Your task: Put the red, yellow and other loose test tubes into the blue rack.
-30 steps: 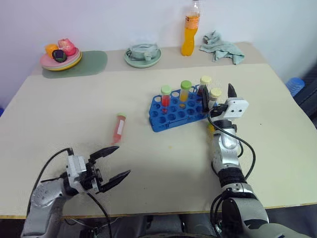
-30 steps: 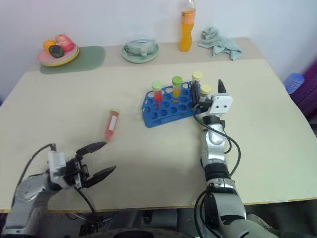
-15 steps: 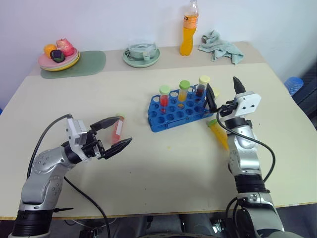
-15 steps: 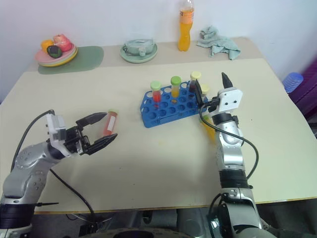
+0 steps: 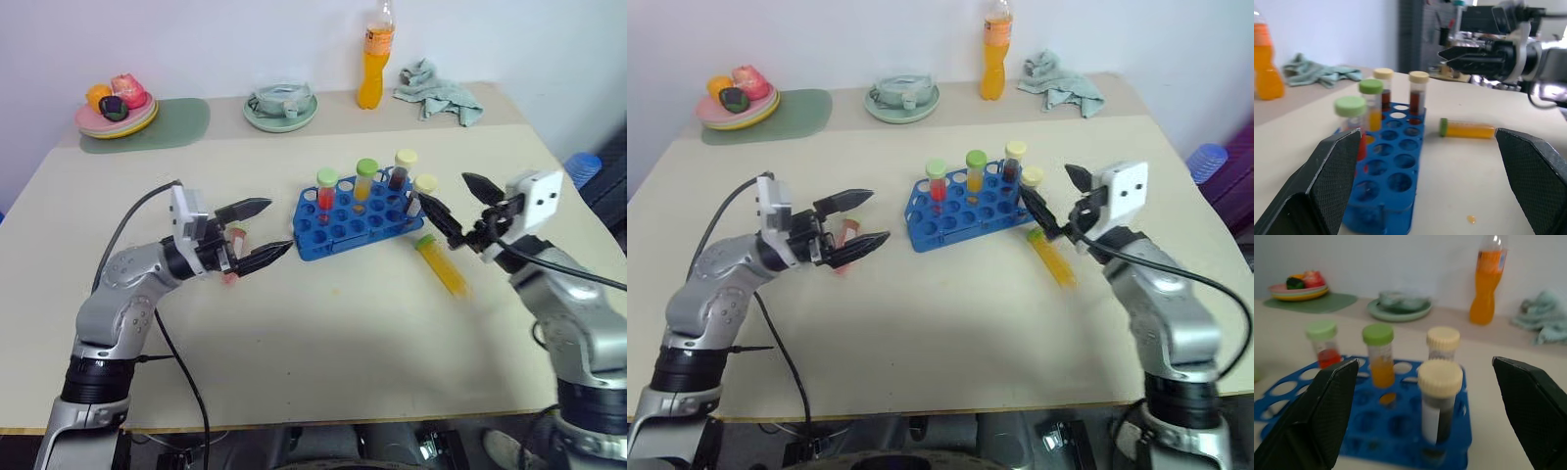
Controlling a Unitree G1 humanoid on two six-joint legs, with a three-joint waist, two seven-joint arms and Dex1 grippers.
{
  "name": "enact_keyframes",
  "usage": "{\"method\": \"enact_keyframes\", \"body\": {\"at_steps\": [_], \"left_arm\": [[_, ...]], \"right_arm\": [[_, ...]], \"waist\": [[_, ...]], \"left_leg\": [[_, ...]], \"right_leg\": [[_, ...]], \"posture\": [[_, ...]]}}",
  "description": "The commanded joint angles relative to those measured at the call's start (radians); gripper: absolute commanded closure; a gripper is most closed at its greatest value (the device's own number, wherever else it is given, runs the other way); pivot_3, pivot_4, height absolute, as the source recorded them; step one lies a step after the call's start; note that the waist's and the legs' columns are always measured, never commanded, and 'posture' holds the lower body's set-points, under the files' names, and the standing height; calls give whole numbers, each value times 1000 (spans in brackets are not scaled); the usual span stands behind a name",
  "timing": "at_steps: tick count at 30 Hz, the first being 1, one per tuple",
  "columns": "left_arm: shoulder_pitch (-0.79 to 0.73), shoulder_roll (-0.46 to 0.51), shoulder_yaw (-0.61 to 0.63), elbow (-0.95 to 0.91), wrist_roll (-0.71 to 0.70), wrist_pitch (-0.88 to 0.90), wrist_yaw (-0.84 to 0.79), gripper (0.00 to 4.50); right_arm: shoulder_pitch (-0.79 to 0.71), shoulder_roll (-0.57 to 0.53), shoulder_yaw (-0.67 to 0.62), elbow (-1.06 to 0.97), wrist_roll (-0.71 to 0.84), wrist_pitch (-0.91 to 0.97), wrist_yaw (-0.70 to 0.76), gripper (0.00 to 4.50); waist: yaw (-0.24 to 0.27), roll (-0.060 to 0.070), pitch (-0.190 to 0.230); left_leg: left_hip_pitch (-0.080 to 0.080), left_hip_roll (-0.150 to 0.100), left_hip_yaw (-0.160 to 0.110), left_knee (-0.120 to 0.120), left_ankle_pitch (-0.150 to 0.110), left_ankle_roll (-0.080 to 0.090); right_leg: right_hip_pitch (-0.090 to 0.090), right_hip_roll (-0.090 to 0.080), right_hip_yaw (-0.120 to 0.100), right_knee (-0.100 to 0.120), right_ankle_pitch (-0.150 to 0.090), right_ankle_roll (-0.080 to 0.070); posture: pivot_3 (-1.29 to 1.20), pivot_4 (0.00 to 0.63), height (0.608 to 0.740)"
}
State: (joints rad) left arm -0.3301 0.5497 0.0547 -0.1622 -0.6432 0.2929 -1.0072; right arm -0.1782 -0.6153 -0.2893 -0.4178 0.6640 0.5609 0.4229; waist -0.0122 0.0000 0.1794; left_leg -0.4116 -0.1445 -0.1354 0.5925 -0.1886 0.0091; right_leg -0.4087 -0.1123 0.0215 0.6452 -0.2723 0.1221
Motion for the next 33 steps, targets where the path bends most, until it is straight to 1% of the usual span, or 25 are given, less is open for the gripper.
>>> {"method": "enact_keyframes", "body": {"at_steps": [1,2,4,7,12,19,24,30,33], "left_arm": [[-36,21,-24,2,11,9,-59,0],[-43,24,-35,6,17,12,-76,0],[-52,30,-55,11,26,13,-102,0],[-62,41,-77,16,45,11,-136,0],[-73,55,-90,33,82,-7,-170,0],[-77,67,-83,43,115,-19,-188,0],[-51,76,-76,34,133,-31,-187,0],[-16,73,-73,10,136,-33,-168,0],[-8,75,-72,9,137,-38,-165,0]], "right_arm": [[35,-119,-79,-47,100,162,54,43],[40,-163,-91,-26,112,214,65,43],[31,-217,-96,14,119,275,76,43],[-13,-273,-65,75,98,352,73,43],[-137,-295,18,190,44,427,71,43],[-285,-326,138,295,-2,534,138,43],[-328,-358,194,306,-18,593,190,43],[-343,-381,229,284,-24,654,237,43],[-348,-374,240,282,-35,674,236,43]], "waist": [[3,0,0],[4,0,0],[3,-1,0],[1,-1,1],[3,-1,1],[3,-1,1],[4,-1,1],[3,-1,1],[2,-1,1]], "left_leg": [[0,0,0,0,0,0],[-1,0,0,1,0,1],[-2,0,0,2,0,1],[-3,0,0,3,-1,1],[-6,0,0,3,-1,2],[-9,0,0,4,-2,4],[-12,0,0,5,-3,5],[-13,0,0,6,-3,5],[-13,0,0,7,-3,5]], "right_leg": [[0,0,0,0,0,0],[0,0,-1,0,0,0],[0,-1,-2,-2,-1,-2],[0,-1,-2,-4,-1,-2],[-1,-1,-3,-6,0,0],[-2,-1,-4,-10,1,2],[-3,-1,-4,-11,2,3],[-4,-1,-4,-11,3,4],[-3,-1,-4,-11,3,4]], "posture": [[0,150,739],[0,150,739],[0,150,739],[0,150,739],[0,150,739],[0,150,739],[0,150,739],[0,150,739],[0,150,739]]}}
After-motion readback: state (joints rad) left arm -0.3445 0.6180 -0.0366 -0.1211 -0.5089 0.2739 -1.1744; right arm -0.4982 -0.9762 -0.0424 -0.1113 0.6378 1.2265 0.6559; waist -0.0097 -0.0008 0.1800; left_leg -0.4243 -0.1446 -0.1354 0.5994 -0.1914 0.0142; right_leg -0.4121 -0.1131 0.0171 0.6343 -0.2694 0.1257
